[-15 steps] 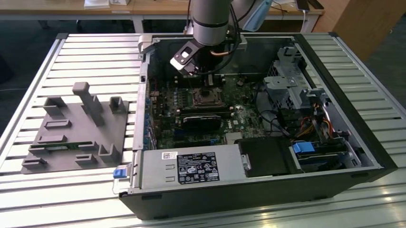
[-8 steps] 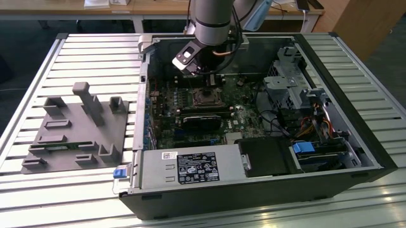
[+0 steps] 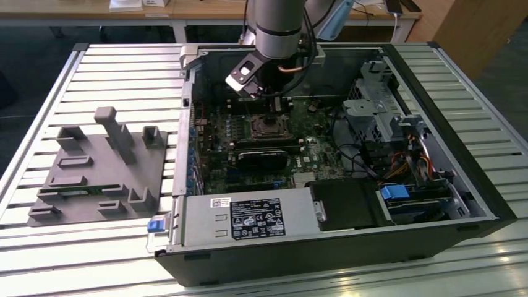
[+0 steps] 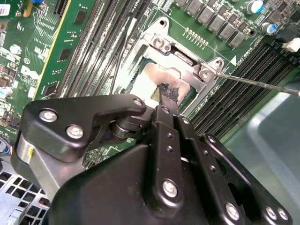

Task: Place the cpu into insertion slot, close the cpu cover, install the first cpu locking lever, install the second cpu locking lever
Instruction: 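Close the cpu cover, then install the first cpu locking lever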

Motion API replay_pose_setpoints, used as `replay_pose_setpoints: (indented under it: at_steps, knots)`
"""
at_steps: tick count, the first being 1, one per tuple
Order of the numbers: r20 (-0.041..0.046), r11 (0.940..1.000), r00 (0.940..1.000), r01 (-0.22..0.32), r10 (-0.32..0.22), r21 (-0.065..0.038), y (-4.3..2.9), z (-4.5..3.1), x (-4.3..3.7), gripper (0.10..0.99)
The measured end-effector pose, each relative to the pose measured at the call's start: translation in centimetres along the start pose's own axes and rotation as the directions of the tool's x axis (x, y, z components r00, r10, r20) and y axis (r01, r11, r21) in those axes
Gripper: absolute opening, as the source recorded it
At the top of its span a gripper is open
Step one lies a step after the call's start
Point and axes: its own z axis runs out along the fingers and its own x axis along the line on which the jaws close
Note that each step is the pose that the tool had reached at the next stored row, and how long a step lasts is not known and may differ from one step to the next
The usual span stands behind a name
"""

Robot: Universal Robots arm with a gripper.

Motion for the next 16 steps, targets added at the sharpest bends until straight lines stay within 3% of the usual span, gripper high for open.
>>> replay_pose_setpoints:
  at_steps: [16]
  knots:
    - [-0.0034,1.0,1.0,0.0,0.0,0.0,0.24,-0.13,-0.01,0.106]
